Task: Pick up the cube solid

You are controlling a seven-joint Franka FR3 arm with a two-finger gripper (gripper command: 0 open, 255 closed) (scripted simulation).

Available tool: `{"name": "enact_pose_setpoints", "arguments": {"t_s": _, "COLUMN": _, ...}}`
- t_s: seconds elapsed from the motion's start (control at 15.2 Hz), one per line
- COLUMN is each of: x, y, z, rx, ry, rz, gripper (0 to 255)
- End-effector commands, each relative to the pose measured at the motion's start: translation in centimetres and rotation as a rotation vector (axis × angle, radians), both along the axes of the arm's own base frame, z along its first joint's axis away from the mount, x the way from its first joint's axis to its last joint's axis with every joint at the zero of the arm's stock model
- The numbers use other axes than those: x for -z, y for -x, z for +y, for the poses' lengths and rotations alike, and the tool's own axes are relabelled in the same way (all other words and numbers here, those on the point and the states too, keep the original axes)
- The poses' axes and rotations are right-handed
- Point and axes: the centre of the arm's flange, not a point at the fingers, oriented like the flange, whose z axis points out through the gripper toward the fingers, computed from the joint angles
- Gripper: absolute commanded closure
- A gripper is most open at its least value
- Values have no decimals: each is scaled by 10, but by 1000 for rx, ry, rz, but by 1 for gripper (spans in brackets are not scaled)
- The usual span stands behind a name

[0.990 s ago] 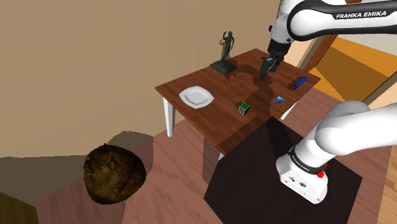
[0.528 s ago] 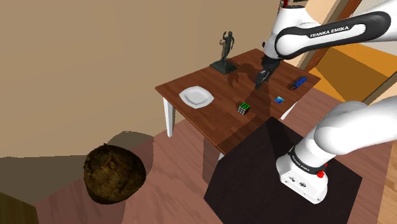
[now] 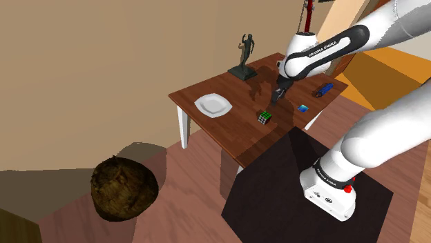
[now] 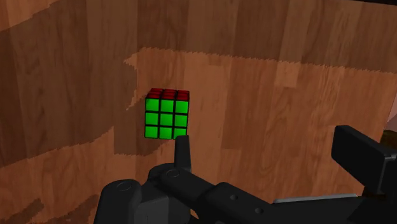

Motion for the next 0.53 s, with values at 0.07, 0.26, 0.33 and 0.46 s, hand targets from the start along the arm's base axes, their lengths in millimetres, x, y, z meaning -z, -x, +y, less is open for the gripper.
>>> {"name": "enact_pose_setpoints", "arguments": {"t_s": 0.07, "x": 32, "y": -10, "z": -18, "rx": -15, "ry": -8, "rz": -4, "gripper": 0}}
{"name": "enact_pose_setpoints", "arguments": {"t_s": 0.26, "x": 68, "y": -21, "z": -34, "rx": -29, "ry": -17, "rz": -6, "gripper": 0}}
{"name": "enact_pose_setpoints", "arguments": {"t_s": 0.33, "x": 79, "y": -24, "z": -39, "rx": -34, "ry": -21, "rz": -6, "gripper": 0}}
{"name": "enact_pose_setpoints", "arguments": {"t_s": 0.46, "x": 103, "y": -32, "z": -50, "rx": -43, "ry": -27, "rz": -8, "gripper": 0}}
